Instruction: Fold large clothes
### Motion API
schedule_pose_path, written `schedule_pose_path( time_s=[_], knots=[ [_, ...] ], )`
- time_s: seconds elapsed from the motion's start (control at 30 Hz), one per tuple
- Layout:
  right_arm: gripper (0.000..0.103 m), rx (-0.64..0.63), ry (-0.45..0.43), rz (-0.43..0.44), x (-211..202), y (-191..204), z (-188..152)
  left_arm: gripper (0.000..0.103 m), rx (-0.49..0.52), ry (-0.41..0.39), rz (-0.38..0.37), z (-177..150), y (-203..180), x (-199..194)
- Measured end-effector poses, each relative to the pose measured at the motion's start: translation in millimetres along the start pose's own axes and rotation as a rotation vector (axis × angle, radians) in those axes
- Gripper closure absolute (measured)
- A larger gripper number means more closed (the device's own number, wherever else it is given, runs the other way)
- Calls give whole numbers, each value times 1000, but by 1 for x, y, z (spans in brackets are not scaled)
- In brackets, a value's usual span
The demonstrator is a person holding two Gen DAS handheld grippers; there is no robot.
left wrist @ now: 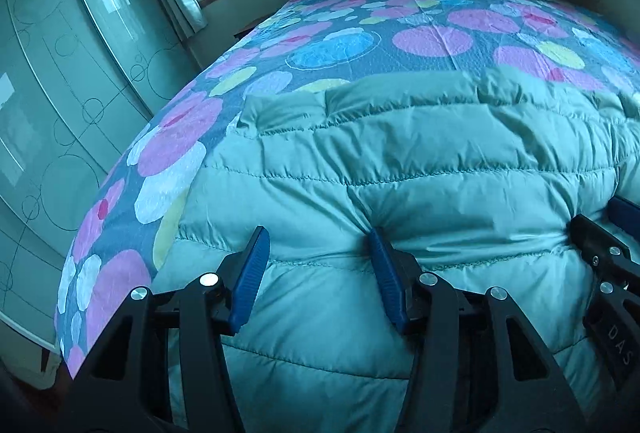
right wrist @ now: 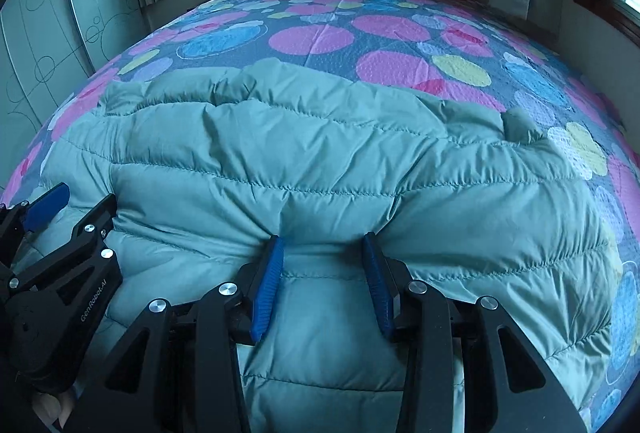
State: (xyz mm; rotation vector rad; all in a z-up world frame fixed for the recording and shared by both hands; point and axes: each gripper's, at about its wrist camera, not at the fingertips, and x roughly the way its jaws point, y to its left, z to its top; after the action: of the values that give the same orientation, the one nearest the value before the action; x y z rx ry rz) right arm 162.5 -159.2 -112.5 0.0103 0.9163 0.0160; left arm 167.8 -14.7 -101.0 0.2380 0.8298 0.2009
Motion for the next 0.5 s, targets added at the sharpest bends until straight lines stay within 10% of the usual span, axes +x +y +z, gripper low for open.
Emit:
schedule_pose_path(
  time_s=[0.5],
  knots=[
    [61, 83, -12, -22, -9, -31, 8, 50, -59, 9, -47, 4, 15, -2]
  ],
)
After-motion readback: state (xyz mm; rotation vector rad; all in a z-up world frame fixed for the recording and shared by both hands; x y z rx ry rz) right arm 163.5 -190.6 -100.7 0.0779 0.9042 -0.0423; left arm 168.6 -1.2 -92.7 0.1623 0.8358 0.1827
